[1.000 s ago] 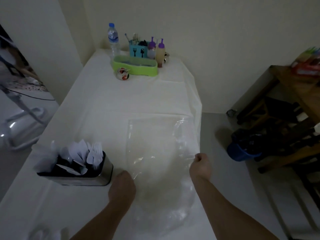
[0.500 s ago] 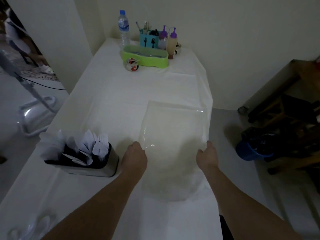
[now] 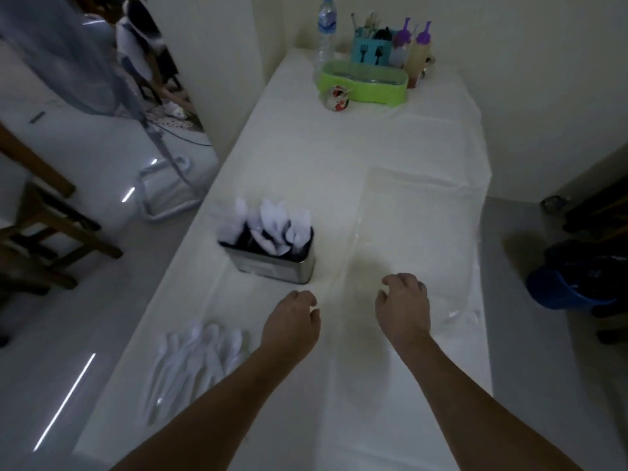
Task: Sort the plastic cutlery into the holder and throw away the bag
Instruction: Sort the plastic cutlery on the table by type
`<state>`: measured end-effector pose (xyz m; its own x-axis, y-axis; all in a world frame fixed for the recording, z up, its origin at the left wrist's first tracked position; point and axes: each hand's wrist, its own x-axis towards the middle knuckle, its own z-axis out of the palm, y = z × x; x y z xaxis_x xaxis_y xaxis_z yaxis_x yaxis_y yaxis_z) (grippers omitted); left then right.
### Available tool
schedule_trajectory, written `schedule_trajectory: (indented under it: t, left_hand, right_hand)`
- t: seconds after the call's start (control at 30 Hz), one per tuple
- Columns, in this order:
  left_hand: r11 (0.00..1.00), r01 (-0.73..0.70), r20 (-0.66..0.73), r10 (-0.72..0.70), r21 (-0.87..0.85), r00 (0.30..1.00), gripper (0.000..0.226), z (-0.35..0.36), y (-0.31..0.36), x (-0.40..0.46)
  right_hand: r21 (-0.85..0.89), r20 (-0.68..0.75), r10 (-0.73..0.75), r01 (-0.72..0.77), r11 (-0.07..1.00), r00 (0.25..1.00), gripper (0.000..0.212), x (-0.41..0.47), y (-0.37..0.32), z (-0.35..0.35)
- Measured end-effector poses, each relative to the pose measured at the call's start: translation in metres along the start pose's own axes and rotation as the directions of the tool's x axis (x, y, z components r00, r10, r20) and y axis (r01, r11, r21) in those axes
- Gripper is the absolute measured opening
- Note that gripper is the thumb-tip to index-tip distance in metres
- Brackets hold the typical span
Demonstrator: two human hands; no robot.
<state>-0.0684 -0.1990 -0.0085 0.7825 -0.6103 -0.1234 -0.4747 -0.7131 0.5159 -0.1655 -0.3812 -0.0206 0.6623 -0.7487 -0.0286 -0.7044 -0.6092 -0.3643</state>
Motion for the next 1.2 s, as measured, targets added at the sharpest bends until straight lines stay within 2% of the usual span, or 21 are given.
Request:
schedule_trajectory:
  t: [0.13, 0.4, 0.63, 0.8, 1.03, 1.2]
  left_hand:
    - [0.999, 0.01, -0.027, -0.008, 0.047, 1.0, 0.016, -0.032, -0.051, -0.039]
    - [0.973, 0.178, -0.081, -0.168, 0.146, 0.983, 0.013, -0.085, -0.142, -0.091]
    - [0.926, 0.374, -0.133, -0.365, 0.05, 0.921, 0.013, -0.104, -0.19, -0.121]
    - [0.856, 0.513, -0.044, -0.516, -0.062, 0.856, 0.017, -0.1, -0.21, -0.136]
    - [0.872, 0.481, -0.017, -0.484, -0.088, 0.875, 0.018, -0.091, -0.223, -0.143]
    - [0.927, 0.374, 0.012, -0.374, -0.039, 0.928, 0.022, -0.082, -0.217, -0.142]
  right_hand:
    - [0.068, 0.09, -0.098, 0.092, 0.993, 0.991, 0.025, -0.059, -0.046, 0.019]
    - [0.138, 0.283, -0.123, 0.086, 0.987, 0.951, 0.027, -0.153, -0.116, 0.058]
    - [0.194, 0.36, -0.076, 0.005, 0.981, 0.93, 0.025, -0.193, -0.161, 0.076]
    - [0.165, 0.372, -0.027, -0.038, 0.986, 0.928, 0.027, -0.211, -0.185, 0.087]
    - [0.045, 0.363, 0.049, -0.07, 0.997, 0.93, 0.018, -0.219, -0.195, 0.104]
    - [0.088, 0.359, 0.115, -0.156, 0.984, 0.926, 0.016, -0.218, -0.19, 0.105]
